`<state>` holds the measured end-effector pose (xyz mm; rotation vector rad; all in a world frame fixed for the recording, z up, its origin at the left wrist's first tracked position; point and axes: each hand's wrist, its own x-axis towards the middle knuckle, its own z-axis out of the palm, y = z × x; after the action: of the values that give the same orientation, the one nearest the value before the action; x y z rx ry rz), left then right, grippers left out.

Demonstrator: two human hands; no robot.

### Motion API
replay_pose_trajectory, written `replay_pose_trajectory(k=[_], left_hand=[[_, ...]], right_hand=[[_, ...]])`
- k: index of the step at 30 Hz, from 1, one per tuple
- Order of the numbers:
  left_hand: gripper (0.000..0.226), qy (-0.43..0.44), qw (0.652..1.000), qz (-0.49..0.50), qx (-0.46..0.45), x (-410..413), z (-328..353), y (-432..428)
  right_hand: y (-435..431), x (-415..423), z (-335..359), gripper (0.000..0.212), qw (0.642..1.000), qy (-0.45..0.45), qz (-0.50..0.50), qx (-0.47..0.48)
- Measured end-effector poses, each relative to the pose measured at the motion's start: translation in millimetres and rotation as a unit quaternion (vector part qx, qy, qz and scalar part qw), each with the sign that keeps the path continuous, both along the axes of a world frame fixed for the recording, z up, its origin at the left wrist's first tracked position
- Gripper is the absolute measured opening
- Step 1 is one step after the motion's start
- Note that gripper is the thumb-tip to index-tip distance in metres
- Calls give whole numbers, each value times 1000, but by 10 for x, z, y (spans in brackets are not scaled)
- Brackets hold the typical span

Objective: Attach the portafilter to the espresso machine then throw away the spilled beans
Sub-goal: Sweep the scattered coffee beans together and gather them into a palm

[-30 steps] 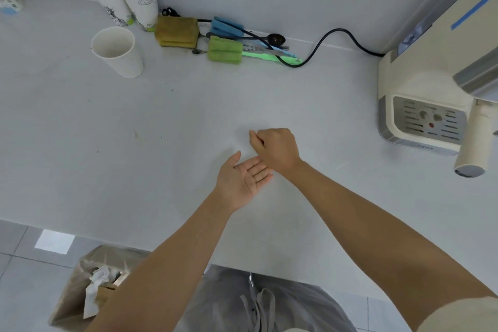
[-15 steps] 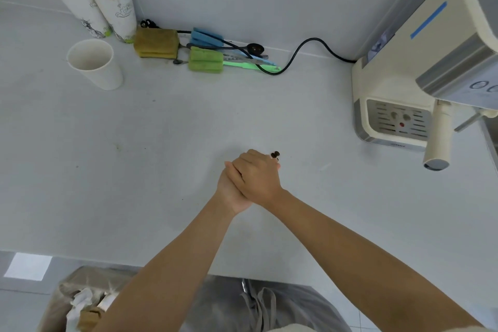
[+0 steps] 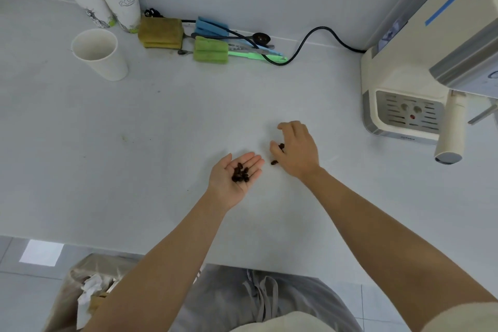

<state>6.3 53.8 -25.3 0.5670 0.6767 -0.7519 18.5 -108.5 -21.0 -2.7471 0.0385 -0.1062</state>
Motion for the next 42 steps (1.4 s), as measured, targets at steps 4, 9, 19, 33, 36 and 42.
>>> replay_pose_trajectory(k=[4, 9, 19, 33, 36, 42], left_hand=[[51, 4, 1000, 5, 11, -32, -38, 115], [50, 2, 1000, 7, 13, -61, -38, 205], [50, -6, 1000, -13, 22, -61, 1, 213], [51, 4, 1000, -20, 21, -98, 2, 137], [51, 5, 1000, -16, 20, -90, -12, 127], [52, 13, 999, -15, 27, -79, -47, 93]], right_hand=[[-14, -46, -265, 56, 992, 81, 11, -92], [122, -67, -324, 42, 991, 10, 30, -134], [84, 77, -267, 37, 969, -76, 92, -218], [80, 80, -368, 53, 977, -132, 29, -168], [72, 76, -344, 54, 978, -128, 13, -167], [122, 109, -119, 63, 982, -174, 5, -79]])
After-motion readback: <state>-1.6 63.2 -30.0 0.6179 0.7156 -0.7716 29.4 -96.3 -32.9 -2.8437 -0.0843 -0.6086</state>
